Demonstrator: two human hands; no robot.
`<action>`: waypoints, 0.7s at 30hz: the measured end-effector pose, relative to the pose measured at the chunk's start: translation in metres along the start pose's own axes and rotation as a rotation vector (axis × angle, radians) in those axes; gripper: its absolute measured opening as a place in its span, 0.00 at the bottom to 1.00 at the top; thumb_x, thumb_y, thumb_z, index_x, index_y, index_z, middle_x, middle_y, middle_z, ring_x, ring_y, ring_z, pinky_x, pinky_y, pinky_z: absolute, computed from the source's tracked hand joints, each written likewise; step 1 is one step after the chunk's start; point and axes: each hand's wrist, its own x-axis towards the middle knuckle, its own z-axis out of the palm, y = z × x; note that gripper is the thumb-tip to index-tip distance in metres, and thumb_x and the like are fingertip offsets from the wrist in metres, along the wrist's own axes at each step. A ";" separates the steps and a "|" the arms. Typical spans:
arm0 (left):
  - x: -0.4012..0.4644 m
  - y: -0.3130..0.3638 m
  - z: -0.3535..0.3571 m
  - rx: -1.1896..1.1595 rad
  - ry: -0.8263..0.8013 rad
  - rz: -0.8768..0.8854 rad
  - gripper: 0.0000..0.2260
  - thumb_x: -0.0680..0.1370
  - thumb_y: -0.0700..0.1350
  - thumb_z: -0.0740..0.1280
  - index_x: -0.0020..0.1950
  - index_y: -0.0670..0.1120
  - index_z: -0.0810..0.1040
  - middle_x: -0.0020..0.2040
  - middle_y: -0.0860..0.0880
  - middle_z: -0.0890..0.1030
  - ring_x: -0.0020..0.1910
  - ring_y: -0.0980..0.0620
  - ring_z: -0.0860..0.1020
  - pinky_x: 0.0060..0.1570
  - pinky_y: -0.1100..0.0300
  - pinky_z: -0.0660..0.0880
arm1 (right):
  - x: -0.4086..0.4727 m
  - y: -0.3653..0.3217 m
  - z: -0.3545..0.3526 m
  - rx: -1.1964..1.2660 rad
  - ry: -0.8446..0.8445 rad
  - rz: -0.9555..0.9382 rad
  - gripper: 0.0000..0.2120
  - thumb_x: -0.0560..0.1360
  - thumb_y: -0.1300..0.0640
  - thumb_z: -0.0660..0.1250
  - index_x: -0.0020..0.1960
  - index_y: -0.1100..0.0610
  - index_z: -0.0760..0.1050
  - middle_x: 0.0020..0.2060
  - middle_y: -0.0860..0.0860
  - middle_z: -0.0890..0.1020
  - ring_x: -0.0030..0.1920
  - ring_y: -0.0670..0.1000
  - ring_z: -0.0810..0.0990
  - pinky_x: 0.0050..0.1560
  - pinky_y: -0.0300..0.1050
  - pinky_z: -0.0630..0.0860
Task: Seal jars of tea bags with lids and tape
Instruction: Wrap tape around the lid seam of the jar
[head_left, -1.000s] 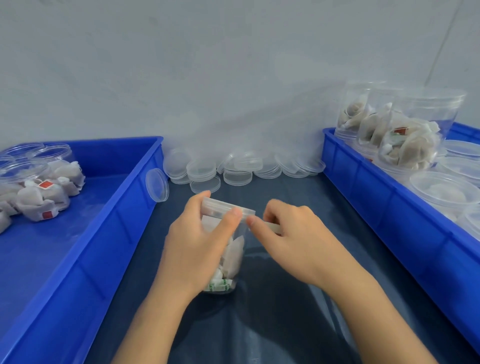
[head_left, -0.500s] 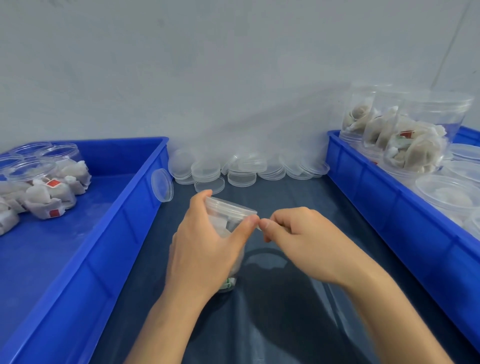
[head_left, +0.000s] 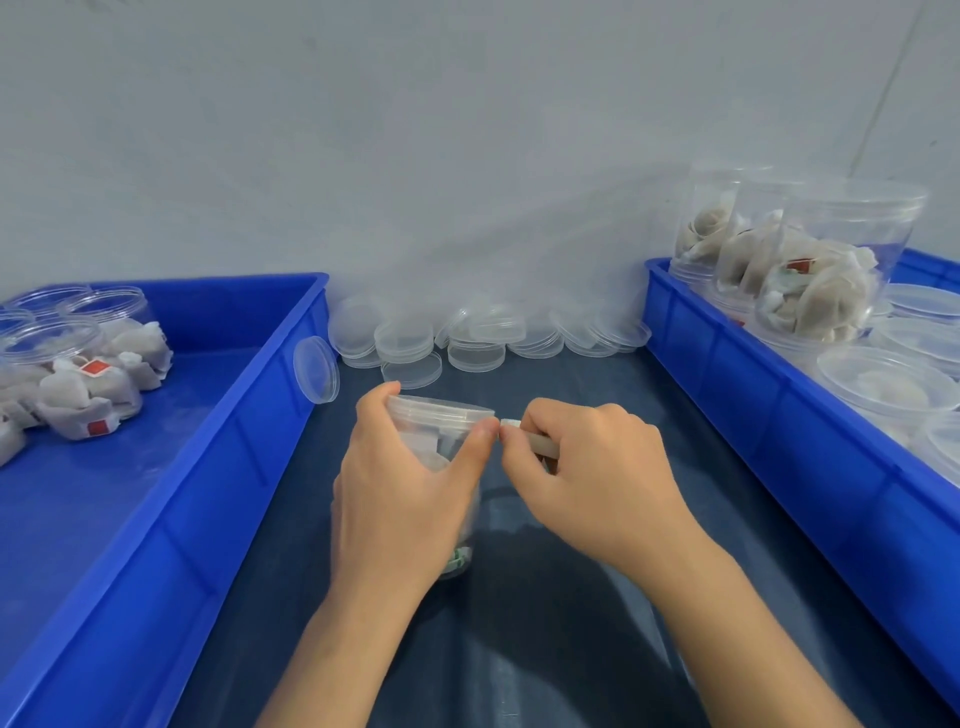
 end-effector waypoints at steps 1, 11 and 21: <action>-0.001 0.001 0.000 -0.001 0.005 0.005 0.44 0.65 0.79 0.67 0.75 0.59 0.63 0.67 0.55 0.78 0.64 0.51 0.78 0.62 0.47 0.78 | 0.000 -0.001 0.001 0.000 0.020 -0.002 0.21 0.79 0.39 0.59 0.37 0.55 0.69 0.24 0.49 0.72 0.30 0.55 0.74 0.35 0.48 0.72; 0.005 0.001 -0.003 -0.144 -0.105 -0.064 0.40 0.63 0.77 0.69 0.71 0.59 0.70 0.57 0.60 0.83 0.57 0.60 0.82 0.55 0.56 0.80 | -0.001 -0.002 0.000 0.191 0.126 0.029 0.19 0.71 0.43 0.64 0.32 0.57 0.67 0.26 0.53 0.71 0.30 0.57 0.69 0.29 0.46 0.65; 0.013 -0.001 -0.016 -0.925 -0.617 -0.422 0.28 0.72 0.64 0.73 0.56 0.41 0.86 0.50 0.37 0.85 0.42 0.41 0.83 0.40 0.50 0.82 | 0.006 -0.002 -0.013 0.828 0.149 0.246 0.16 0.67 0.56 0.65 0.27 0.56 0.60 0.24 0.45 0.60 0.27 0.45 0.57 0.27 0.36 0.58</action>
